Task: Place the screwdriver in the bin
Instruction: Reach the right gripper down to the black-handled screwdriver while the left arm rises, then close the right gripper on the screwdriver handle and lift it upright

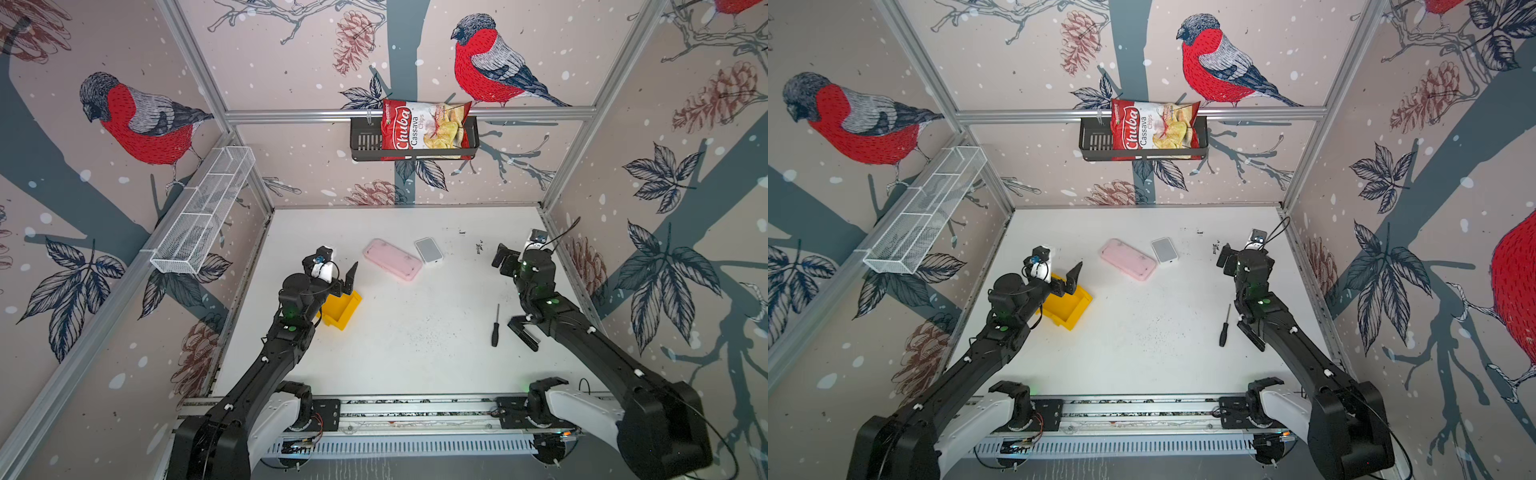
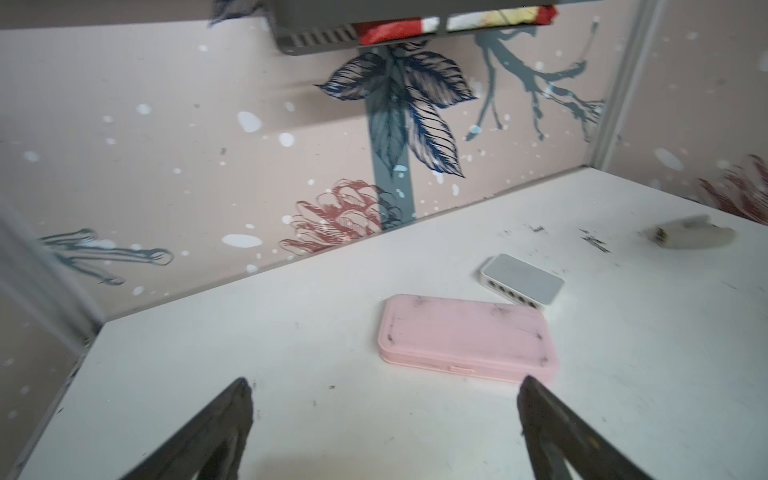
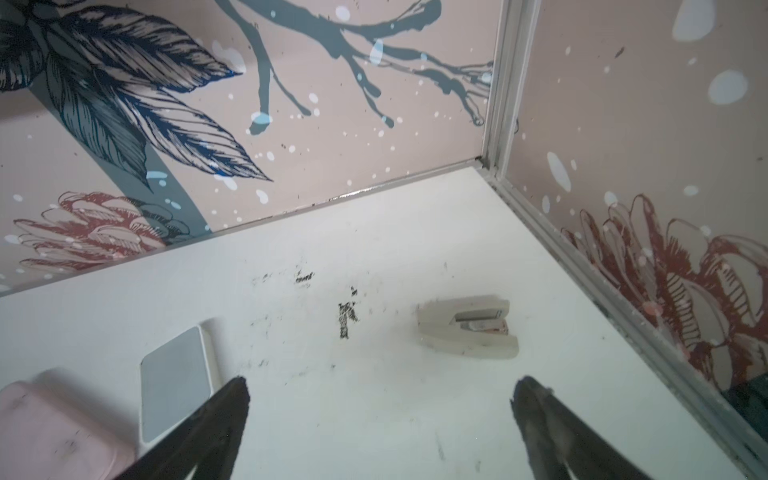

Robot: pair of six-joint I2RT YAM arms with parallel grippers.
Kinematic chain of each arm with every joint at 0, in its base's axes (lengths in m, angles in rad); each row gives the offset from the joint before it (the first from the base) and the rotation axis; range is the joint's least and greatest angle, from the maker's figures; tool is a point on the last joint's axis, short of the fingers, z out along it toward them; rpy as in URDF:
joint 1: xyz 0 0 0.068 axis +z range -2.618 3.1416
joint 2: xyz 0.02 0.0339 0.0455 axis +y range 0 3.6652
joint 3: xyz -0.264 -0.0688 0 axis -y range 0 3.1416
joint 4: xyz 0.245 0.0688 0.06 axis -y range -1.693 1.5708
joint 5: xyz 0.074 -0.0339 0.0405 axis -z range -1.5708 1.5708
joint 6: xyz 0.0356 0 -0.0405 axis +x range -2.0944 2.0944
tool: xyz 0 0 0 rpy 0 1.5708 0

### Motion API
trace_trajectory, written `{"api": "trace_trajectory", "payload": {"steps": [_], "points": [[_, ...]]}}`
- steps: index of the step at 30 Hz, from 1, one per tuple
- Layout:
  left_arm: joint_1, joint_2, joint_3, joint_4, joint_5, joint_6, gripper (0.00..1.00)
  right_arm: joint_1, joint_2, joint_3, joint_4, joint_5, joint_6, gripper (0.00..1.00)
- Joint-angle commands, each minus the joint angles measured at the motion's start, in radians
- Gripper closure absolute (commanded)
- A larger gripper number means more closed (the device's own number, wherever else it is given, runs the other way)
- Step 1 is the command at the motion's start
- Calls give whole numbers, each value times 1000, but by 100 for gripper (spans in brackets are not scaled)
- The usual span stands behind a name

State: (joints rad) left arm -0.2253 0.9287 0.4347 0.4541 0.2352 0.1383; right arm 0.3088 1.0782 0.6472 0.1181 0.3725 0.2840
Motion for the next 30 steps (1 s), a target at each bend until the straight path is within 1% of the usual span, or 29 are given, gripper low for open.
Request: {"api": "trace_trajectory", "payload": {"steps": [1,4,6,9,12,17,20,22,26,30], "points": [[-56,-17,30,-129,124,94,2,63,-33,13,-212,8,146,0],[-127,-28,44,-188,177,161,2,131,-62,1,-302,-6,242,0],[-172,-30,35,-189,198,183,2,162,-74,-10,-354,-30,315,0],[-240,-25,28,-198,211,203,2,186,-80,-18,-424,-70,410,0],[-318,-9,36,-223,206,225,2,189,-65,-36,-482,-94,455,2],[-421,53,2,-118,232,196,2,180,-25,-90,-479,-143,457,5],[-483,109,12,-96,229,195,2,158,30,-102,-501,-193,461,10],[-511,141,27,-102,222,199,2,159,73,-104,-522,-207,462,12],[-534,171,28,-89,213,198,2,160,122,-129,-521,-201,441,13],[-538,177,24,-78,192,200,2,160,131,-160,-521,-203,441,18]]}}
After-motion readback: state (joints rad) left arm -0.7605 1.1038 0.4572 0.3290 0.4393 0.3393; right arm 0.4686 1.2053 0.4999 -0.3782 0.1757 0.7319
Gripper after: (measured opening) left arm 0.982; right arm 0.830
